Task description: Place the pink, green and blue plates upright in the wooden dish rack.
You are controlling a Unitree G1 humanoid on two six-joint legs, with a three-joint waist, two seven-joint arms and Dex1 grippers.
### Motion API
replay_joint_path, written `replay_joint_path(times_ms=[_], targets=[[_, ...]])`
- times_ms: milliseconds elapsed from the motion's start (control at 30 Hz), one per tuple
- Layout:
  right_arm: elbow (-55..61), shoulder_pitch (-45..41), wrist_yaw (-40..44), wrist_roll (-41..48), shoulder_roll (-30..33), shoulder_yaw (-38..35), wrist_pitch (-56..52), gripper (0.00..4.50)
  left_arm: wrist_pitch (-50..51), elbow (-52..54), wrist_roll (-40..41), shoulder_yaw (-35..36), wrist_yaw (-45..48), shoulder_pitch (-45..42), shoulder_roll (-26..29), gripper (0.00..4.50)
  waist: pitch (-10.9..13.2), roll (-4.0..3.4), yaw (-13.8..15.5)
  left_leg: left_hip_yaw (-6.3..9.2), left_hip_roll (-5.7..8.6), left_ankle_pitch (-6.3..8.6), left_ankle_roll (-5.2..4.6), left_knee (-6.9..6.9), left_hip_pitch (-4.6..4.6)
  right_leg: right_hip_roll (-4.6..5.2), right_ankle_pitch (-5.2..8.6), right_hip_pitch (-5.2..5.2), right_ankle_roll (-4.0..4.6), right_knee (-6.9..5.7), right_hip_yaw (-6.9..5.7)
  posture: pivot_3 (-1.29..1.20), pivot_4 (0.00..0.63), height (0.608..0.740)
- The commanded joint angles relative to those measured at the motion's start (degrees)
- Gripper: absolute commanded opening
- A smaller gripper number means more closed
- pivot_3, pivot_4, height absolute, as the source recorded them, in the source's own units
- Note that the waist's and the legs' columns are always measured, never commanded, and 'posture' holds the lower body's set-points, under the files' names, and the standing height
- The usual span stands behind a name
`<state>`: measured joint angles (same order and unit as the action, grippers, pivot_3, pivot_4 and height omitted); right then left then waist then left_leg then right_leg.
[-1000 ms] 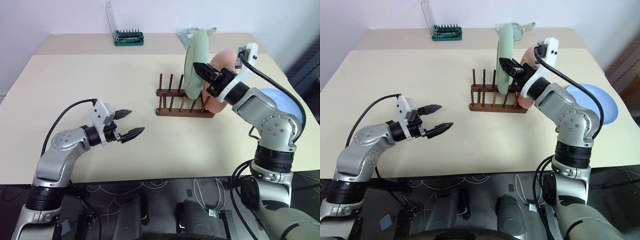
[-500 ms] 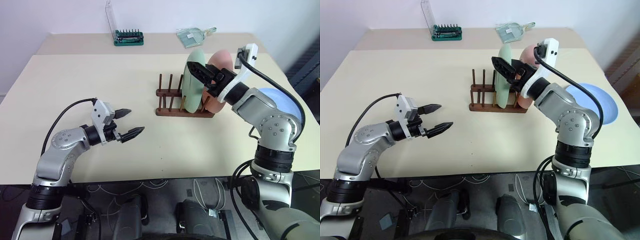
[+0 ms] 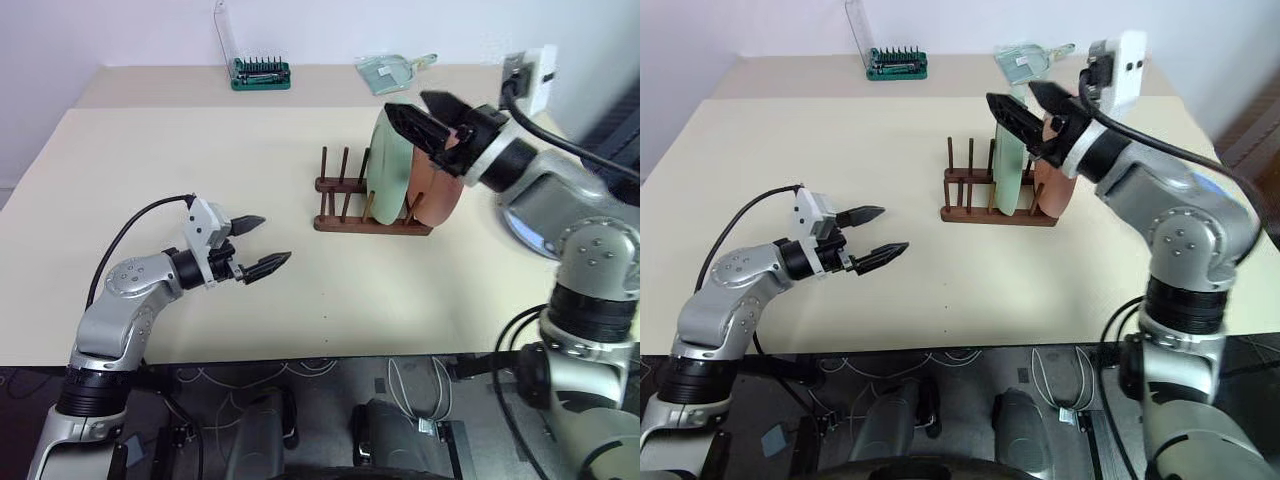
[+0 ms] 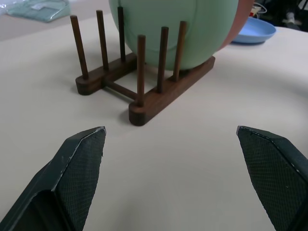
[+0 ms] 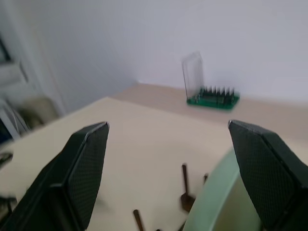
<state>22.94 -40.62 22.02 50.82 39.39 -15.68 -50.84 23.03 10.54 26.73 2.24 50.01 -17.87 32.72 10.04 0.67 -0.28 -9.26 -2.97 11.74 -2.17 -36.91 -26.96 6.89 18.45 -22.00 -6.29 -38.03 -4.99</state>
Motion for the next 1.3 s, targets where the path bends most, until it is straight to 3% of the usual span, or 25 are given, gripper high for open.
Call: replay_joint_path(times_ms=[33, 100, 233, 367, 600, 867, 967, 1133, 1300], targets=[[3.7, 5.4, 6.9, -2.4, 8.3, -7.7, 3.2, 4.03, -1.9, 0.1, 0.3, -0.8, 1.9, -1.8, -0.5, 4.5, 0.0, 0.01, -0.1, -0.01, 0.0, 0.03, -0.04, -0.05, -0.03, 0.0, 0.0, 0.0, -0.01, 0.03, 0.0, 0.0, 0.15, 0.732], [3.7, 9.0, 9.1, -3.1, 11.7, -10.2, 4.1, 4.03, -2.5, -0.5, -0.1, -1.5, 2.9, -2.2, -0.7, 4.5, 0.0, 0.02, -0.3, -0.02, 0.01, 0.05, -0.1, -0.11, -0.06, 0.0, -0.02, 0.02, -0.03, 0.06, 0.0, 0.0, 0.15, 0.732], [2.4, 24.9, 15.2, -9.4, 19.2, -16.7, 4.4, 4.03, -3.5, -3.5, -1.0, -4.4, 6.4, -4.6, -1.0, 4.5, 0.0, -0.01, -0.4, -0.03, -0.01, 0.05, -0.1, -0.14, -0.03, -0.01, -0.04, 0.05, -0.07, 0.04, 0.0, 0.0, 0.15, 0.732], [-4.1, 35.3, 14.8, -21.3, 21.4, -10.5, 10.0, 4.03, -4.4, -5.7, -1.6, -5.9, 8.6, -6.5, -1.8, 4.5, 0.0, 0.0, -0.7, -0.04, -0.01, 0.05, -0.11, -0.15, 0.1, -0.01, -0.04, 0.16, -0.07, 0.04, 0.01, 0.0, 0.15, 0.732], [-24.2, 30.6, 9.5, -37.1, 16.7, 3.9, 20.9, 4.03, -4.9, -5.7, -2.3, -6.1, 9.4, -6.6, -2.0, 4.5, 0.0, -0.1, -0.8, -0.06, -0.02, 0.05, -0.09, -0.15, 0.38, -0.01, -0.03, 0.42, -0.07, 0.05, 0.03, 0.0, 0.15, 0.732], [-40.0, 22.9, 9.6, -43.4, 12.1, 9.0, 29.6, 4.03, -4.3, -3.5, -2.0, -4.8, 8.2, -4.3, -1.3, 4.5, 0.0, -0.2, -0.7, -0.06, -0.01, 0.04, -0.09, -0.16, 0.4, 0.0, -0.02, 0.45, -0.09, 0.04, 0.03, 0.0, 0.15, 0.732], [-44.9, 20.4, 8.2, -45.5, 11.2, 9.4, 31.9, 2.72, -4.0, -2.7, -2.0, -4.3, 7.7, -3.5, -0.9, 4.5, 0.0, -0.21, -0.7, -0.06, -0.01, 0.04, -0.09, -0.17, 0.48, -0.01, -0.02, 0.54, -0.09, 0.05, 0.03, 0.0, 0.15, 0.732], [-46.2, 19.4, 8.0, -47.0, 10.9, 9.3, 33.4, 0.03, -3.9, -2.5, -1.7, -4.1, 7.5, -3.2, -0.5, 4.5, 0.0, -0.24, -0.7, -0.06, -0.01, 0.04, -0.09, -0.18, 0.48, -0.01, -0.01, 0.55, -0.1, 0.05, 0.03, 0.0, 0.15, 0.732], [-43.6, 20.5, 7.9, -47.1, 10.7, 8.2, 33.8, 0.03, -4.1, -3.1, -1.8, -4.4, 7.6, -3.6, -0.5, 4.5, 0.0, -0.24, -0.7, -0.06, -0.01, 0.04, -0.08, -0.18, 0.49, -0.01, -0.01, 0.56, -0.1, 0.05, 0.03, 0.0, 0.15, 0.732]])
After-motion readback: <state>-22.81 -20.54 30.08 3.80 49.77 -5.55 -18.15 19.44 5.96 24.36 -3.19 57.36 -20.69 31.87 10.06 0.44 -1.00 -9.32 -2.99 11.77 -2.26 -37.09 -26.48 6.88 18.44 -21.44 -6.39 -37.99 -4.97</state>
